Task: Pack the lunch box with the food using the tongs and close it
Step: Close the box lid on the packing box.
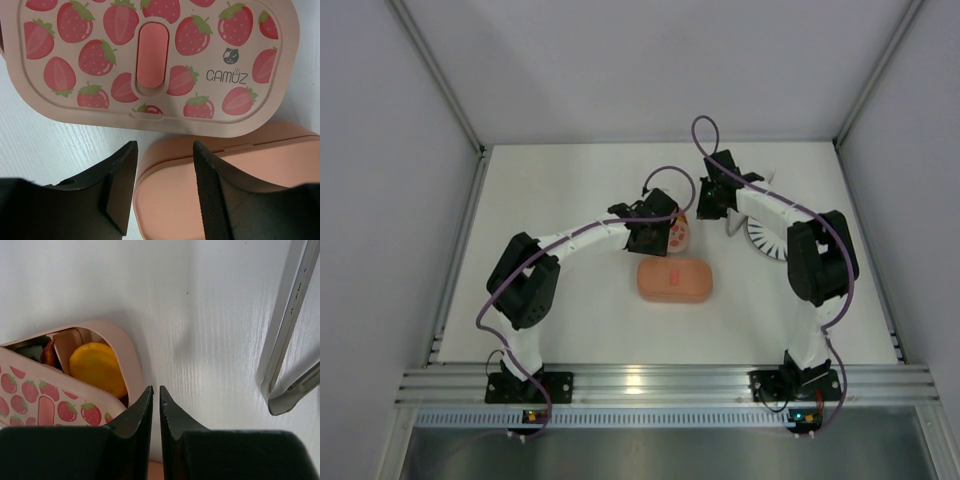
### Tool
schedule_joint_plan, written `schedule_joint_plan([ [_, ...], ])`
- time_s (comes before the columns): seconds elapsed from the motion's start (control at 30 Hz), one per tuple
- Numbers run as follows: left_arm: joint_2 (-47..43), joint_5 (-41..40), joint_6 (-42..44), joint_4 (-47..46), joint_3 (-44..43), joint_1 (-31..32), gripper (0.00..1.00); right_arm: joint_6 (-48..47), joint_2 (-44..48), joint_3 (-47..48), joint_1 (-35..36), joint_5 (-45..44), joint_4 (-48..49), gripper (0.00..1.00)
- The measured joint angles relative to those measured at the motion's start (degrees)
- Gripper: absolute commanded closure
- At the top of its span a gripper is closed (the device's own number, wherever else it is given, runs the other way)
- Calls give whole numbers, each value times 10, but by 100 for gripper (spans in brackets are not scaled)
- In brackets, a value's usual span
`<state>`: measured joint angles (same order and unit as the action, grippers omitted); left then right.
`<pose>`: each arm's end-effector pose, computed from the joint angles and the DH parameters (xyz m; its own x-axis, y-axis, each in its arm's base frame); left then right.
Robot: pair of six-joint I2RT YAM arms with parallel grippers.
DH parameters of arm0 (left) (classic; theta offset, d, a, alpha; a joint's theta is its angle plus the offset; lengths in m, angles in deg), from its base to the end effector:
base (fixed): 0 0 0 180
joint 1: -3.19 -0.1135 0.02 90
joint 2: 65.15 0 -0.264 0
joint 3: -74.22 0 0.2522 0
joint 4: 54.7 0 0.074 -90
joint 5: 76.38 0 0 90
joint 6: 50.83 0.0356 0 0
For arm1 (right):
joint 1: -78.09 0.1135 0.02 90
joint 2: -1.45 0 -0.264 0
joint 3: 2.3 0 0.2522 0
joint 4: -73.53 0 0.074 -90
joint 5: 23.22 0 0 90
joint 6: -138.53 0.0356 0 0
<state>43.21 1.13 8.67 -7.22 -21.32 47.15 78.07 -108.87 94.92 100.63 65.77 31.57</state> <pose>0.2954 -0.2742 0.2136 -0.8436 0.1251 -0.5222 0.2001 0.9757 -0.0896 0.3882 0.1604 0.2141 -0.8431 0.1838 -0.5054 0.0480 0.9617 0.2698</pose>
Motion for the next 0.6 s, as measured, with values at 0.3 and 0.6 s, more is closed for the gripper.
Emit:
schedule_joint_plan([
  [0.3, 11, -12, -15, 1, -16, 2, 46, -1, 0, 0, -7, 5, 1, 91],
  [0.6, 21, -24, -29, 1, -20, 4, 43, -5, 0, 0, -12, 17, 1, 91],
])
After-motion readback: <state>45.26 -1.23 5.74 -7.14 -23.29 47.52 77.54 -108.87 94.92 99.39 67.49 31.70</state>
